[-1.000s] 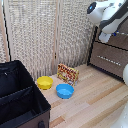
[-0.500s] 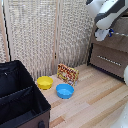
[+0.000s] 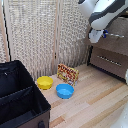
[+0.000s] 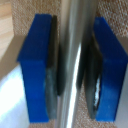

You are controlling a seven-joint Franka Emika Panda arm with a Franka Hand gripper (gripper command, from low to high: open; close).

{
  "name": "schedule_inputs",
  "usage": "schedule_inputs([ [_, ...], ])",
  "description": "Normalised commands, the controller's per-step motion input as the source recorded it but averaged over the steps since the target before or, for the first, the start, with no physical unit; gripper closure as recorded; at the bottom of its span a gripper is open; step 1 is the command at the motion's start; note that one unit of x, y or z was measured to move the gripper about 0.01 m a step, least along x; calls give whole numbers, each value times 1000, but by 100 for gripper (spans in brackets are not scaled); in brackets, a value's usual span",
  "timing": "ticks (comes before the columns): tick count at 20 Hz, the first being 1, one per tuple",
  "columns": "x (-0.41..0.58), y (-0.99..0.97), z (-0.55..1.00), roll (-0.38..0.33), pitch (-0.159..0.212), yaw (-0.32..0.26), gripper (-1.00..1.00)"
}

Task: Locate and clasp the grip of the topmost drawer. Steadily and circumspectly yank the drawer open. Discover and seize the nutrition bar using your clamp. Deposit the nutrition bar in the accessible drawer. Unclench the nutrition bar.

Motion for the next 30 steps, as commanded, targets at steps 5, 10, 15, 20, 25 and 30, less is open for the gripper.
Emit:
schedule_inputs([
  [5, 77, -11, 10, -21, 0, 35, -100],
  [10, 24, 15, 94, -3, 23, 84, -100],
  [15, 1, 246, 175, 23, 21, 64, -100],
  [20, 0, 301, 96, 92, -35, 54, -100],
  [25, 6, 367, 95, 159, -12, 31, -100],
  [30, 126, 172, 229, 256, -1, -96, -100],
])
